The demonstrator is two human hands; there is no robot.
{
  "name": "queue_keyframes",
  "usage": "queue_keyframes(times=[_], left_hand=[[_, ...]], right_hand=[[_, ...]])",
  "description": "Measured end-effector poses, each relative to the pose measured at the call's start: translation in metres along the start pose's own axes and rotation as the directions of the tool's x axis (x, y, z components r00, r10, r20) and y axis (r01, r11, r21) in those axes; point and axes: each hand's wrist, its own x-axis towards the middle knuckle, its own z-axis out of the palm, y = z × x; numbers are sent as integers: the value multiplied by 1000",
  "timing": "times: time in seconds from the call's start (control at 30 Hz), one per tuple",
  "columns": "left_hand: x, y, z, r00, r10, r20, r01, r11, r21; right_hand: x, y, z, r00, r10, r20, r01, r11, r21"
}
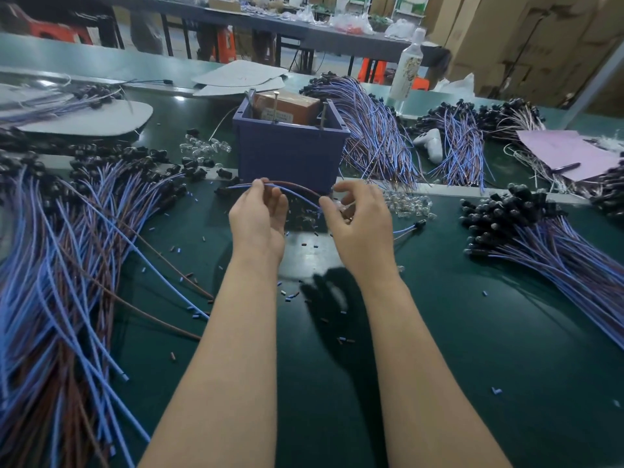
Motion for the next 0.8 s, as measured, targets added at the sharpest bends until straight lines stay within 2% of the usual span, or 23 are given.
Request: queue_keyframes(times=[0.13, 0.2, 0.27, 0.33, 0.37, 0.47, 0.57, 0.67, 0.73, 0.8], left_hand=[[2, 6, -3, 1000, -27, 5, 27, 988, -153], [3, 8, -3, 1000, -10, -4, 9, 984, -176], [-1, 2, -1, 999, 48, 22, -49, 998, 36], [-8, -10, 2, 987, 100, 128, -140, 925, 354], [-12, -16, 4, 973, 108, 204, -192, 870, 455], [-13, -25, 4, 939, 94, 330, -281, 762, 583], [-9, -25, 0, 940, 121, 319, -304, 721, 622], [-7, -26, -2, 934, 183, 306, -345, 676, 651], [-8, -27, -1, 883, 304, 358, -470, 577, 668], [-13, -27, 2, 793, 416, 444, -604, 450, 658]], right_hand=[[-1, 2, 1, 976, 36, 217, -21, 997, -75], [-3, -1, 3, 971, 29, 237, -16, 998, -59], [-3, -4, 7, 976, 17, 219, -5, 998, -55], [-1, -4, 11, 980, 37, 196, -25, 998, -65], [-1, -2, 12, 981, 60, 186, -49, 997, -61], [-3, 2, 14, 978, 104, 181, -107, 994, 7], [-4, 0, 17, 987, 114, 115, -124, 988, 87], [-6, -5, 23, 984, 180, -14, -171, 953, 249], [-8, -7, 27, 975, 189, -115, -150, 946, 288], [-8, -8, 28, 961, 187, -203, -114, 939, 324]])
